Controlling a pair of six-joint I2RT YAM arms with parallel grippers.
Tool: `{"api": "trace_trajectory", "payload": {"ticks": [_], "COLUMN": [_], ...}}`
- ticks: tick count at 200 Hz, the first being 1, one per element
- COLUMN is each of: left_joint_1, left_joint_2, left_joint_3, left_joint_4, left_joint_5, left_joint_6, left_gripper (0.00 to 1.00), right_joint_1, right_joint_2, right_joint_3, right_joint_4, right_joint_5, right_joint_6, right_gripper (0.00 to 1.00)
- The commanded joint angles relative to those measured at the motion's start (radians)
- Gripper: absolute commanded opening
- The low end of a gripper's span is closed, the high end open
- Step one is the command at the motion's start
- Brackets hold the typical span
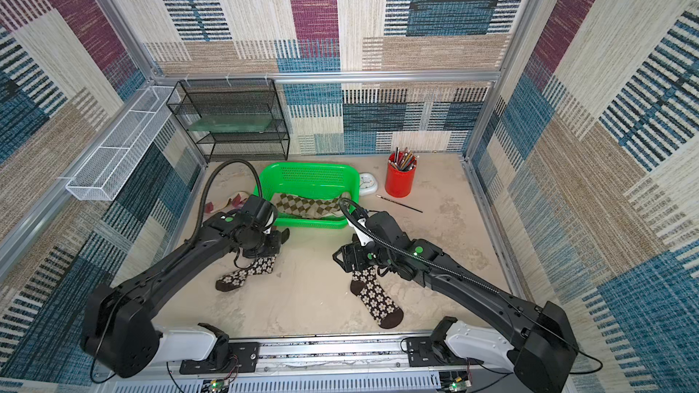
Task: Place the socks together as a pair
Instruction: Pick up the sock at the center of the board.
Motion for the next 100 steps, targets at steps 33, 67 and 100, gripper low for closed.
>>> {"api": "trace_trajectory", "payload": {"ticks": [33,67,100], "left_joint_1": [-0.101,-0.208,-0.287], "left_joint_2": [-0.195,-0.178,-0.089], "left_joint_3": [0.122,0.165,0.186], "left_joint_4": [0.138,0.286,0.388], "left_joint_5": [0.344,0.427,0.498], "left_joint_6": [-0.179,-0.233,-0.241], "left_gripper": [0.0,0.0,0.0], "right_joint_1": [-0.058,-0.173,-0.29], "right_joint_2": [-0.01,-0.047,-0.164], "right_joint_3": [0.002,-0.016,-0.03], "right_joint_4": [0.122,0.13,0.148], "right_joint_5": [-0.12,-0.205,-0.362], "right_joint_6": [0.021,0.041,-0.007], "right_gripper": [0.86,0.86,0.87]}}
